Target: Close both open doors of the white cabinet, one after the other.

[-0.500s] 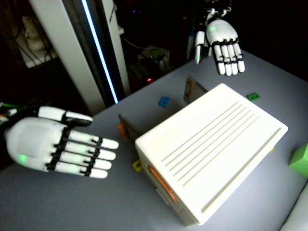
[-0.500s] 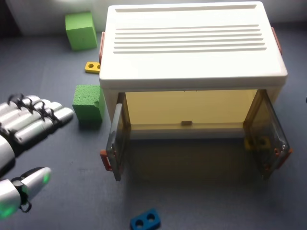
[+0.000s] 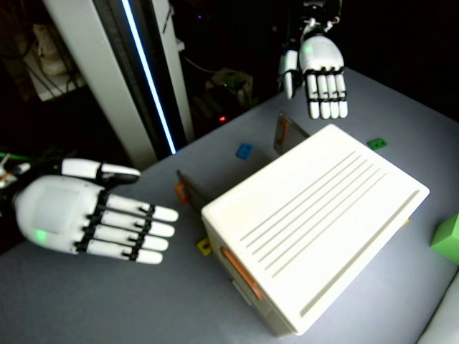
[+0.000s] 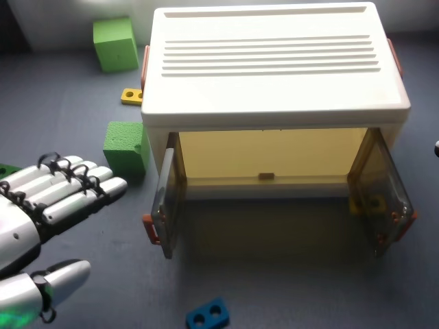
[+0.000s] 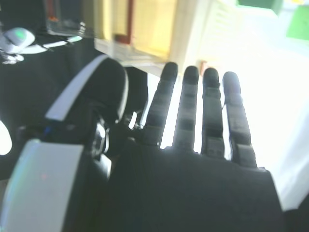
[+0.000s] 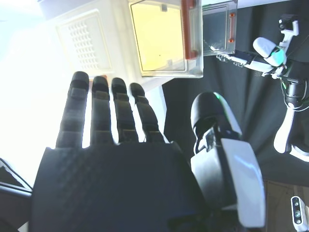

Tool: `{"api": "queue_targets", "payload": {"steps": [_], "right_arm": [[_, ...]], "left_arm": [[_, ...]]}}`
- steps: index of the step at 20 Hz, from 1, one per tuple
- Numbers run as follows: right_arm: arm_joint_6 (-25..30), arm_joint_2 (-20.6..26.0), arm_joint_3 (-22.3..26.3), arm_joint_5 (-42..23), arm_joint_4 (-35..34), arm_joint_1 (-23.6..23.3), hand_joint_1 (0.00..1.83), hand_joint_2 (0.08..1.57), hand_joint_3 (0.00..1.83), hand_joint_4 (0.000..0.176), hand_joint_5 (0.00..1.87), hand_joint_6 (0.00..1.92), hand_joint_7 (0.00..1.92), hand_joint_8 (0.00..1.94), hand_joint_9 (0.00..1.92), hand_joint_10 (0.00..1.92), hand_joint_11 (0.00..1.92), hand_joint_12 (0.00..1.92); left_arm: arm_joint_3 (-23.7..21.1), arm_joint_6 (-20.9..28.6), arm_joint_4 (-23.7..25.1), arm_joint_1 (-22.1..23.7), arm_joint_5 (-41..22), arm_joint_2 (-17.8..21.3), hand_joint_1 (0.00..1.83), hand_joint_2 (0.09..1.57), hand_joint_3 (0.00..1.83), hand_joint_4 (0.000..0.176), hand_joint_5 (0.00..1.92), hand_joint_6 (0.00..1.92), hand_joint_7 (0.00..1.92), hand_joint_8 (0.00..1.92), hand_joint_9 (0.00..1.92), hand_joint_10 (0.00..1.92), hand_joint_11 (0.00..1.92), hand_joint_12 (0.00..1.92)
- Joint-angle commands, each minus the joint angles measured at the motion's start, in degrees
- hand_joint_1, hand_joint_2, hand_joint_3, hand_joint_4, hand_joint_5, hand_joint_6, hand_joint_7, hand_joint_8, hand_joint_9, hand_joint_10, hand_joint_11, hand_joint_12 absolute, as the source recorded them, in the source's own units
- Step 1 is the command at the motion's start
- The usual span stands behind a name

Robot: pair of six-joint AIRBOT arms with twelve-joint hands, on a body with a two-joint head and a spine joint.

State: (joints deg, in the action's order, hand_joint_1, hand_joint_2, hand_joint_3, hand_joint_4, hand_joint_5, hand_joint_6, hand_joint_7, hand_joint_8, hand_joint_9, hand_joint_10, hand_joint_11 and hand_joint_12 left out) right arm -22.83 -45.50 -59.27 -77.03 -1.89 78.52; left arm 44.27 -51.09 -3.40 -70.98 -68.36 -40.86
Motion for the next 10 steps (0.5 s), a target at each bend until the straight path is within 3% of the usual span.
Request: {"api": "queue_targets", "payload": {"steps": [1,10], "right_arm": [[0.2,-0.2,-0.1,-6.4,-1.3,-0.1,0.00,1.36,0.01,0.000,0.01,0.00,0.00,0.00,0.00,0.00,0.03,0.01],[0.2,-0.4,-0.3,-6.4,-1.4,-0.1,0.00,1.37,0.01,0.005,0.00,0.00,0.00,0.00,0.00,0.00,0.02,0.00]], "left_arm": [[0.2,0.3,-0.3,0.7,-6.3,-0.1,0.00,1.57,0.15,0.000,0.00,0.00,0.00,0.00,0.00,0.00,0.01,0.07],[2.2,2.6,4.6,5.9,-2.4,-3.0,0.00,1.57,0.16,0.000,0.00,0.00,0.00,0.00,0.00,0.00,0.03,0.09]]}}
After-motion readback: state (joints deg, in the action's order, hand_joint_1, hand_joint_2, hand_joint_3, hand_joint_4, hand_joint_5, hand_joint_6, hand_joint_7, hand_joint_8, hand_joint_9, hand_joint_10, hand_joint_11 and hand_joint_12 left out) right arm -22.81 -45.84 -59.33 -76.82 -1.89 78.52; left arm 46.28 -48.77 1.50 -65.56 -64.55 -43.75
